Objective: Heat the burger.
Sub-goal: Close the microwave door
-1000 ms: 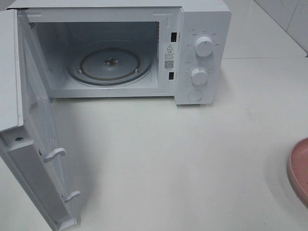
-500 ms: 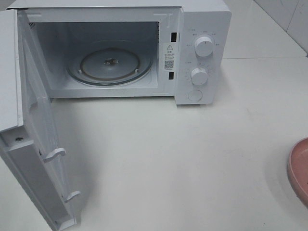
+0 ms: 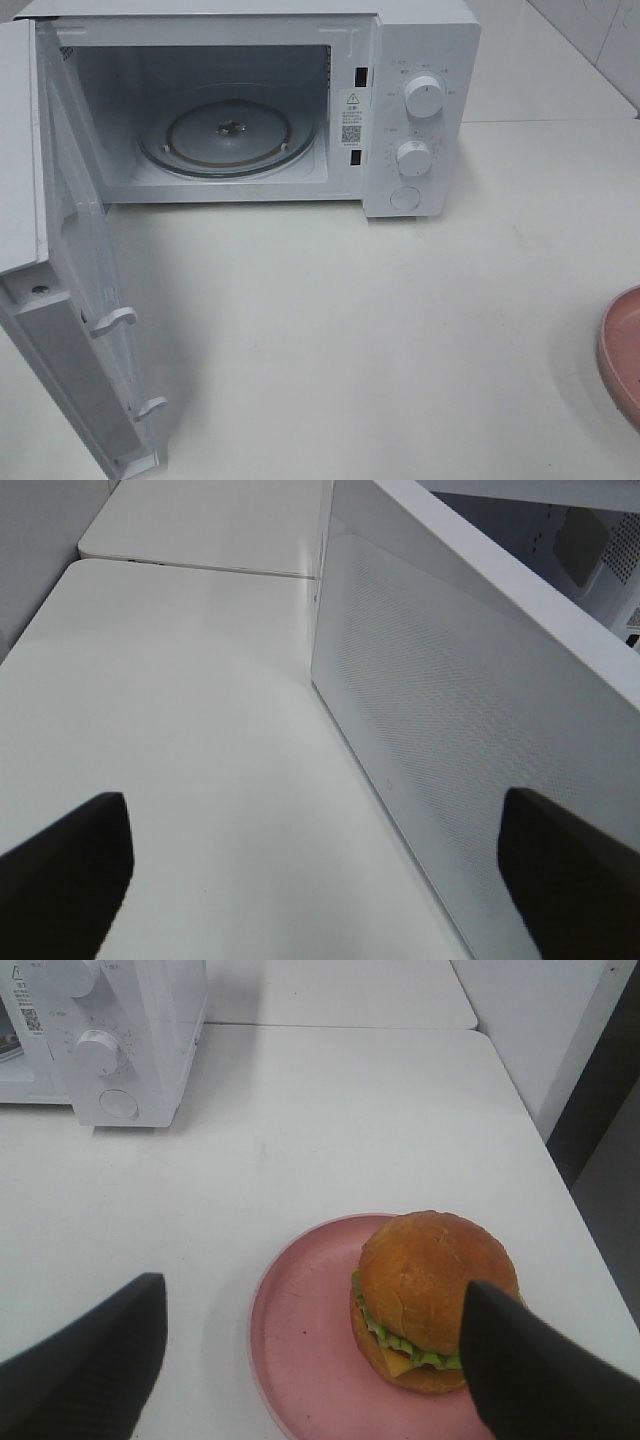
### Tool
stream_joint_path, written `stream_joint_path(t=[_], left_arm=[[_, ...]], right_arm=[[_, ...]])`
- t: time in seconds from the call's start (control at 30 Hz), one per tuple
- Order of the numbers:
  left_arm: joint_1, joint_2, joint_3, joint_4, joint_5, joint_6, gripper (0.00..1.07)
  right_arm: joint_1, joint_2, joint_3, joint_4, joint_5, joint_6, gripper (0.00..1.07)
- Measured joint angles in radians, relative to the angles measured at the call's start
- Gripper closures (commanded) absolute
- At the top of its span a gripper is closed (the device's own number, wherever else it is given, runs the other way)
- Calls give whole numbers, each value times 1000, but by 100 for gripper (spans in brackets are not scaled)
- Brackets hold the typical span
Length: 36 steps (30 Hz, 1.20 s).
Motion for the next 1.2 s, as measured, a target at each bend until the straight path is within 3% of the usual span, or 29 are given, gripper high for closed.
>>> stream_joint_path(t=[0.03, 0.1, 0.13, 0.17, 0.2, 0.23, 0.27, 0.3, 0.33, 0.67, 0.87, 0.93, 1.03, 1.2], left_arm=[[0, 0, 0, 0, 0, 0, 24], [0, 48, 7, 0, -38, 0, 43], [0, 48, 7, 0, -38, 0, 43], [0, 74, 14, 0, -65, 0, 59], [0, 74, 14, 0, -65, 0, 59], [0, 103, 20, 1, -90, -1, 68], [0, 118, 23, 1, -108, -1, 89], [0, 118, 23, 1, -108, -1, 89], [0, 147, 32, 1, -153, -1, 107], [0, 270, 149, 0, -473, -1, 107], [0, 332, 255, 0, -738, 2, 107], [0, 388, 307, 0, -912, 6, 107], [0, 407, 320, 0, -954, 6, 107], [0, 565, 363, 0, -1198, -2, 107]], right_arm=[[0, 0, 0, 0, 0, 0, 32], [0, 0, 0, 0, 0, 0, 32], [0, 0, 0, 0, 0, 0, 32], [0, 0, 0, 0, 0, 0, 32], [0, 0, 0, 0, 0, 0, 32], [0, 0, 0, 0, 0, 0, 32], [0, 0, 0, 0, 0, 0, 32], [0, 0, 0, 0, 0, 0, 32], [0, 0, 0, 0, 0, 0, 32], [0, 0, 0, 0, 0, 0, 32], [0, 0, 0, 0, 0, 0, 33], [0, 0, 0, 0, 0, 0, 33], [0, 0, 0, 0, 0, 0, 33], [0, 0, 0, 0, 0, 0, 33]])
